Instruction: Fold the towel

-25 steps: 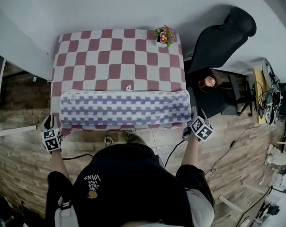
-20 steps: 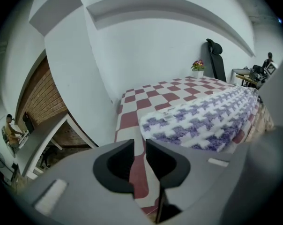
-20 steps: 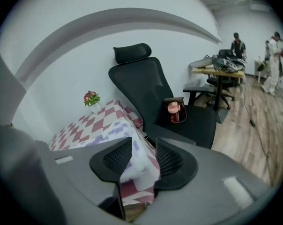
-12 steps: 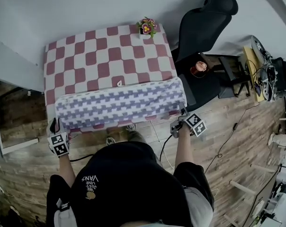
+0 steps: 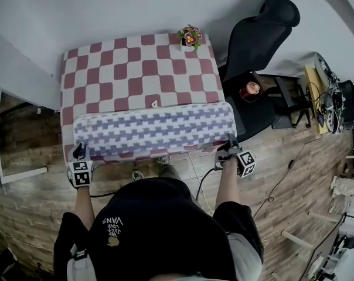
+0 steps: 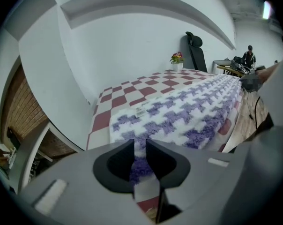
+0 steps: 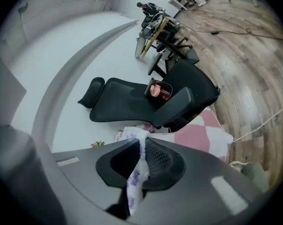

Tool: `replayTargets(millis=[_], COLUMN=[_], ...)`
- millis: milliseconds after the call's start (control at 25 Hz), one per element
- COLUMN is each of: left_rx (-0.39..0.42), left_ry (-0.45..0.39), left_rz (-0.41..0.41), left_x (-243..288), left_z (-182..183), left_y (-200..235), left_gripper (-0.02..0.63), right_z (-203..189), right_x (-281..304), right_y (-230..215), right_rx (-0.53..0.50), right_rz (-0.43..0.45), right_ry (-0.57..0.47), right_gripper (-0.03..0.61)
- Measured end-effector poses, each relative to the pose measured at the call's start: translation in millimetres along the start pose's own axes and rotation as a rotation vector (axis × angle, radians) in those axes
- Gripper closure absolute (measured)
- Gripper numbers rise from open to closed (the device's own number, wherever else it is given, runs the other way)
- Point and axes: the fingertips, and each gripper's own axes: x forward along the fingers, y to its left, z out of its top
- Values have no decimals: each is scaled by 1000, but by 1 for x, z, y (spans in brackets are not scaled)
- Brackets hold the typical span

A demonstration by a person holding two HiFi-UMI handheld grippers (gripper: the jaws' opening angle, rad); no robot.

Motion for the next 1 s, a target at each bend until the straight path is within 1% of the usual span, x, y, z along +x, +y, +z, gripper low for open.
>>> replayTargets(millis=[40, 120, 200, 280, 400, 480, 560, 640, 720, 840, 920, 1000], left_rx=[3, 4, 7, 10, -7, -22, -30, -35, -41, -53, -66, -87], left_ry=[4, 7, -3, -18, -43, -60, -77, -95, -108, -120, -120, -111], left_rz=[-5, -16, -22, -21, -24, -29, -26, -24, -21, -15, -15, -23], left_x=[1, 3, 2, -1, -5, -7, -14, -21, -25, -34, -39, -43], left_z=[-1, -3, 1, 5, 1, -3, -2, -3, -7, -14, -22, -30], left_y=[0, 0, -1, -1, -1, 0, 1, 3, 5, 9, 12, 12], left_gripper=[566, 566, 566, 566, 566, 566, 566, 566, 566, 566, 566, 566], right_z=[-1, -4, -8, -18, -41, -66, -104, -149, -194, -250, -273, -287], right_x=[-2, -6, -7, -8, -13, -17, -24, -32, -39, -44, -43, -41], right_y=[2, 16, 37, 61, 101, 126, 149, 162, 161, 138, 114, 91], right_rx=[0, -55, -149, -282, -544, -766, -1003, -1223, -1411, -1619, -1713, -1759], right_rz=[23, 76, 123, 155, 212, 253, 303, 358, 400, 411, 377, 335], right_ry=[-7, -15, -9, 13, 61, 109, 169, 243, 334, 475, 555, 615], right_gripper=[548, 551, 551, 551, 551, 551, 551, 551, 551, 551, 551, 548])
